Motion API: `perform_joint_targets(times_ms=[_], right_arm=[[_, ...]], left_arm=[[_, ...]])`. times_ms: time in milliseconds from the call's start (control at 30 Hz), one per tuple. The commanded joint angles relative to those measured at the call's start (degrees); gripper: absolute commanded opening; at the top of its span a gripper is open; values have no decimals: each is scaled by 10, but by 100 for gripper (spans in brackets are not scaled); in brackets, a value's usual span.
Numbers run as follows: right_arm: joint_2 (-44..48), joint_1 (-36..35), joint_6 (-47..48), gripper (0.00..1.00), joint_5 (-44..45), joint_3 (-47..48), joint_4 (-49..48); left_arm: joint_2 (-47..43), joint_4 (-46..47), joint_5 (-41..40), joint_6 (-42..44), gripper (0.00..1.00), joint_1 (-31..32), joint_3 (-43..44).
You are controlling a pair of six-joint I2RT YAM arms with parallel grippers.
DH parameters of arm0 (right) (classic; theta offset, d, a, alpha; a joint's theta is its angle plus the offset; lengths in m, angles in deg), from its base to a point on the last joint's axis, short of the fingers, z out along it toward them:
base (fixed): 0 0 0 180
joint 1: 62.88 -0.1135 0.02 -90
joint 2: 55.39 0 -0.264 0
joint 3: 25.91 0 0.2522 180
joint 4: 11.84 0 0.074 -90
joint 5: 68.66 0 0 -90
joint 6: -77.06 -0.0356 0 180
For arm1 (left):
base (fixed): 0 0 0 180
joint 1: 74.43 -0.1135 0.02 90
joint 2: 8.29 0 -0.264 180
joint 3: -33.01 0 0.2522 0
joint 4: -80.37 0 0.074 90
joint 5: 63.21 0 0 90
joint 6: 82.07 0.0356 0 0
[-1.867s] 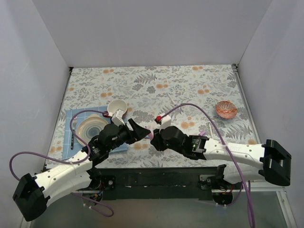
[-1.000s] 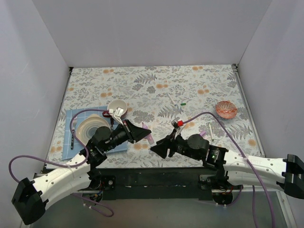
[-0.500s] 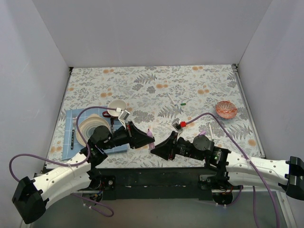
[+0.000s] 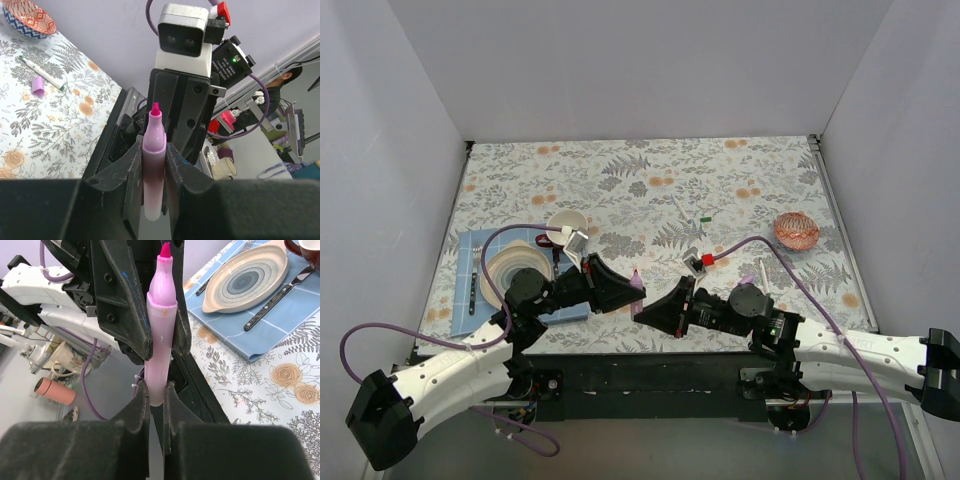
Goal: Insert the pens into the pen caps
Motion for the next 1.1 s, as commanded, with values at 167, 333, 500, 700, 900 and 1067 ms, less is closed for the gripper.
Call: perform_joint_targets(times_ms=[167,333,500,700,900,1067], right_arm=[[11,-3,8,1,49,-1,-45],[15,-3,4,1,61,-1,-38],[0,-3,5,1,52,9,-30],[-12,-3,4,1,36,8,-45],[-15,-3,-5,1,34,4,-46],[-3,-3,-13,44,81,8,0]], left_arm=[[-14,19,-4,-21,39,4,-27],[-10,20,-4,-19,52,4,-32],[-4,45,-10,-25,50,4,-42],[32,64,4,-27,37,4,-31],[40,96,23,-36,0,4,-35],[5,-26,-32,20,0,4,15]])
